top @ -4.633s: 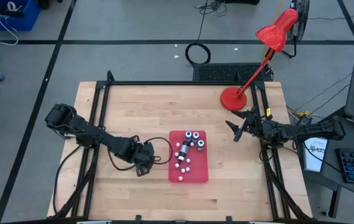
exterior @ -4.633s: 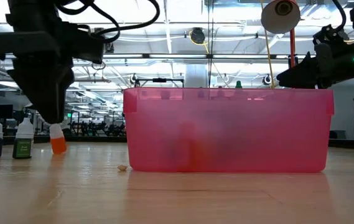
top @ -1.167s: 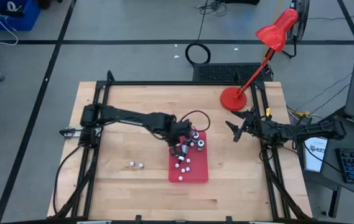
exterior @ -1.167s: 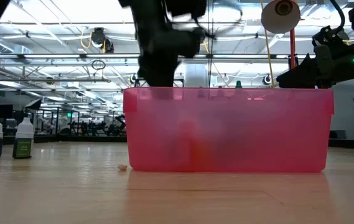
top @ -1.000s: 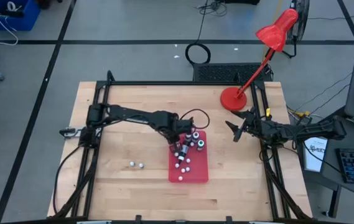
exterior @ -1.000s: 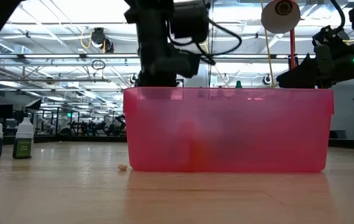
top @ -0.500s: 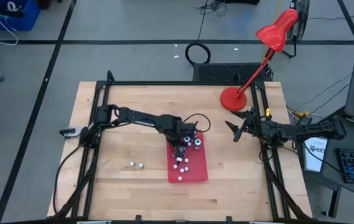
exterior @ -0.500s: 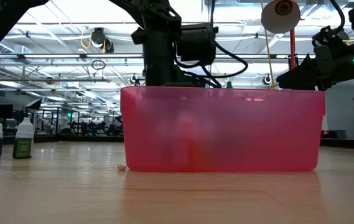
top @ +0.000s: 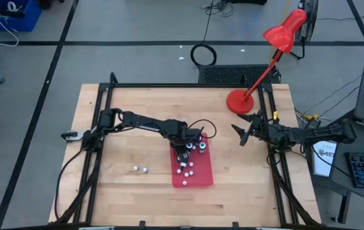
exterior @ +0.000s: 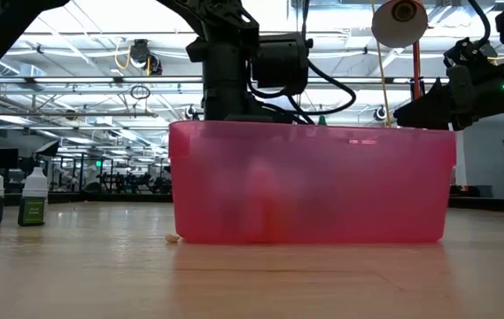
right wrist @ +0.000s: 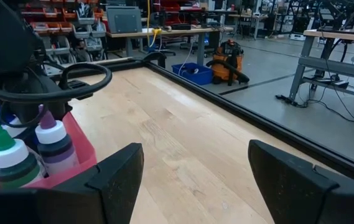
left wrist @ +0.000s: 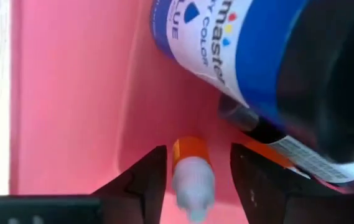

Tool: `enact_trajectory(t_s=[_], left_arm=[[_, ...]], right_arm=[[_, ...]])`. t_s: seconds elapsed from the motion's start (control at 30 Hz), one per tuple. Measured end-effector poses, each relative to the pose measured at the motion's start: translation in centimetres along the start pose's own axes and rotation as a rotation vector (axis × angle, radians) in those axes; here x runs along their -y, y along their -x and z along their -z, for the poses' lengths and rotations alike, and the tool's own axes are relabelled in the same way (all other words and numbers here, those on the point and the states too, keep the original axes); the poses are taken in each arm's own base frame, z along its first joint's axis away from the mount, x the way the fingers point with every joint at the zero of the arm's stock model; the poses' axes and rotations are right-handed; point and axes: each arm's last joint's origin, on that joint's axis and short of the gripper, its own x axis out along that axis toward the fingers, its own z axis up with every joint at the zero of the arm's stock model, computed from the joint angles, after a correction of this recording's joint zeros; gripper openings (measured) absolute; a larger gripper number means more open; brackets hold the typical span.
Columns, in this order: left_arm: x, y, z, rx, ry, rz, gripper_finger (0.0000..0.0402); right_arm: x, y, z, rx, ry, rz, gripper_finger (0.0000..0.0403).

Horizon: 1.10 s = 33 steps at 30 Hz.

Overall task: Pick & Place food coloring
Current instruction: Put the small green food coloring bottle into the red bin

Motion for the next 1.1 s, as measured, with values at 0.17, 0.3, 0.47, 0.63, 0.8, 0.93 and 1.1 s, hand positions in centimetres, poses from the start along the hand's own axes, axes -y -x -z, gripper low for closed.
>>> enact_trajectory(t_s=[0.17,0.3,0.47,0.63,0.8,0.93,1.1], left_arm=[[0.0,0.3,0.0,-0.010,-0.005,-0.002,0.0199],[0.1,1.2,-0.4,-0.008,-0.021,-0.002,0.0201],[0.1,3.4,-1.3,0.008,-0.020,-0.013,0.0190],[-0.2,6.1,-2.1,0.044,-0.011,-0.073,0.0178],[-0.2,9.2,-2.4,0.059,0.001,-0.131,0.0170],[0.6,11.1,-1.9,0.029,0.015,-0.128,0.0165],[3.9,12.4,0.5,-0.065,-0.022,-0.158,0.0164]], right_arm=[[0.0,0.0,0.0,0.000,0.000,0.000,0.0279],[0.0,0.0,0.0,0.000,0.000,0.000,0.0279],[0.0,0.0,0.0,0.000,0.000,0.000,0.0279],[0.0,0.0,0.0,0.000,-0.003,0.000,0.0279],[0.0,0.0,0.1,-0.005,-0.008,0.000,0.0279],[0.0,0.0,0.1,-0.007,-0.006,0.000,0.0279],[0.0,-0.1,0.2,-0.016,-0.007,0.001,0.0279]])
